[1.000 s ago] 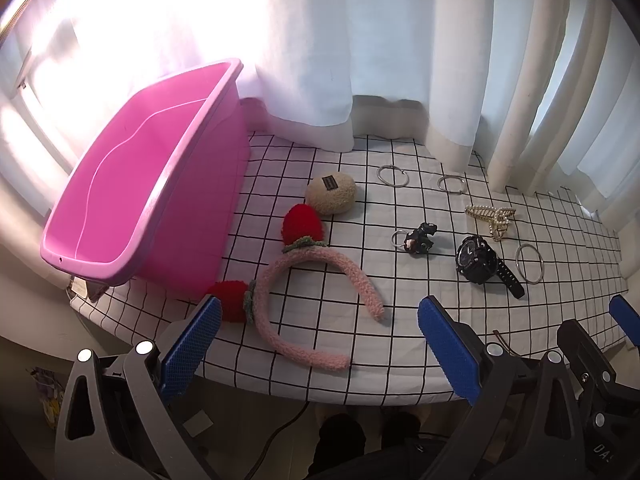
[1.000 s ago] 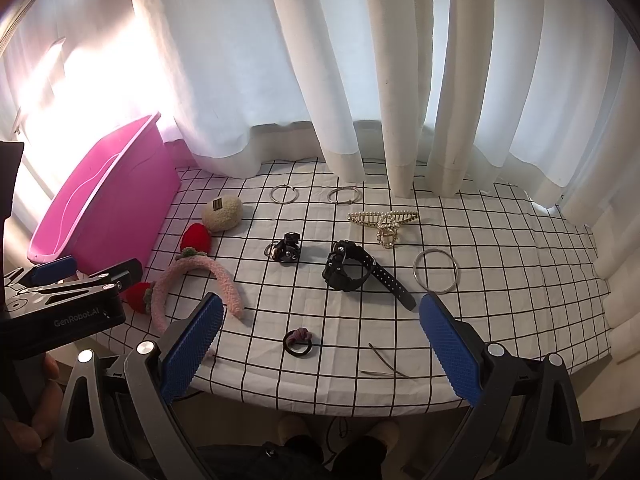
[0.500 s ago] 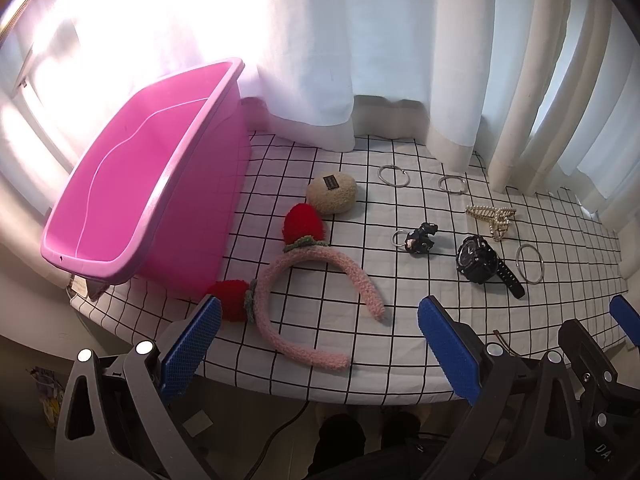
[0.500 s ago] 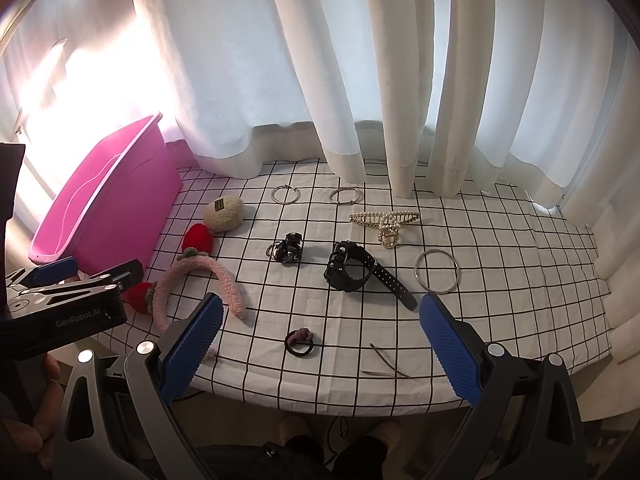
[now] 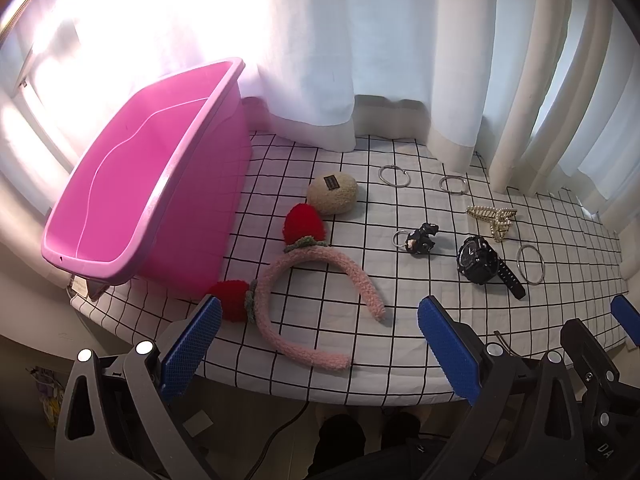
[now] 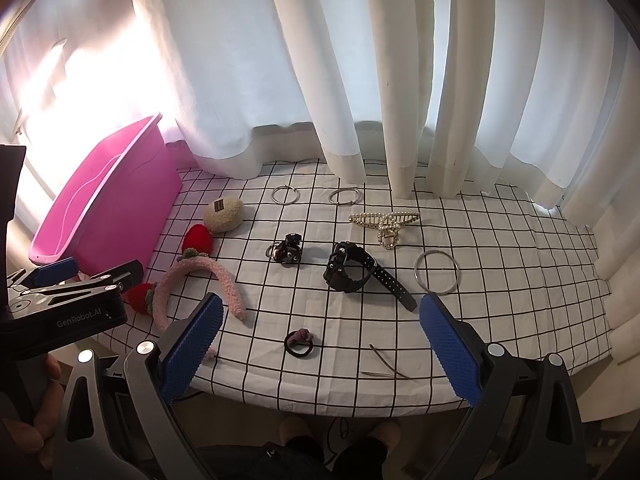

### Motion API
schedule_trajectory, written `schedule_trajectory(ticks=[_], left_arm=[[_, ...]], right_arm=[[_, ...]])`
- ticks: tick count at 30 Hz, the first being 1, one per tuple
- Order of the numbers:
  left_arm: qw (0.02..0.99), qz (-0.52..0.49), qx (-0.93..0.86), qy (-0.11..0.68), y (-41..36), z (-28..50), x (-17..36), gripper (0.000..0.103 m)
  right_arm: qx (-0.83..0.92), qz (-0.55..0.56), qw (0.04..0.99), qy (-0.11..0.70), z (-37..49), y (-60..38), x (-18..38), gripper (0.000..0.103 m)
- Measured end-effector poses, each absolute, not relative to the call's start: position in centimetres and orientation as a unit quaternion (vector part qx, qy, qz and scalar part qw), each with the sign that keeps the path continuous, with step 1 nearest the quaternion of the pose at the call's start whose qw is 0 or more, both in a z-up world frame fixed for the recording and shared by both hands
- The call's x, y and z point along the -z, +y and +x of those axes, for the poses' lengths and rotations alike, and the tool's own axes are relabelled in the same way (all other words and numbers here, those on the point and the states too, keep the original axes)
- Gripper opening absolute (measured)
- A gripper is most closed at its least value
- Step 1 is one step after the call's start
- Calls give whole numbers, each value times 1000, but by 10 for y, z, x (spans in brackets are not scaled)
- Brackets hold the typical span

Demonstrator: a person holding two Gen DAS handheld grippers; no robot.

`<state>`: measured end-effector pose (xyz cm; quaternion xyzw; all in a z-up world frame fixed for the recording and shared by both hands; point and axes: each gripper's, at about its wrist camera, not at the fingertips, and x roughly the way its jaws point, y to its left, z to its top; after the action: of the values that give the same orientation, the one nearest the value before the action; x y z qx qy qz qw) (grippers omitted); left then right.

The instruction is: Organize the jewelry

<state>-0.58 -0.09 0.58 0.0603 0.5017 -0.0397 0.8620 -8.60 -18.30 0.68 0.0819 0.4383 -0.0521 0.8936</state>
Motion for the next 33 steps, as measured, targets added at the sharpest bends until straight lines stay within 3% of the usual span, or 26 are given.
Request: schedule_trajectory(ticks=[10,33], left_arm=[[852,41,28,521,6,-4,14,97],[833,-61,-53,547,53,-19,114,97]], right_arm=[[35,103,895,433,-94,-196,3,94],[74,128,873,464,-108,-289,85,94]])
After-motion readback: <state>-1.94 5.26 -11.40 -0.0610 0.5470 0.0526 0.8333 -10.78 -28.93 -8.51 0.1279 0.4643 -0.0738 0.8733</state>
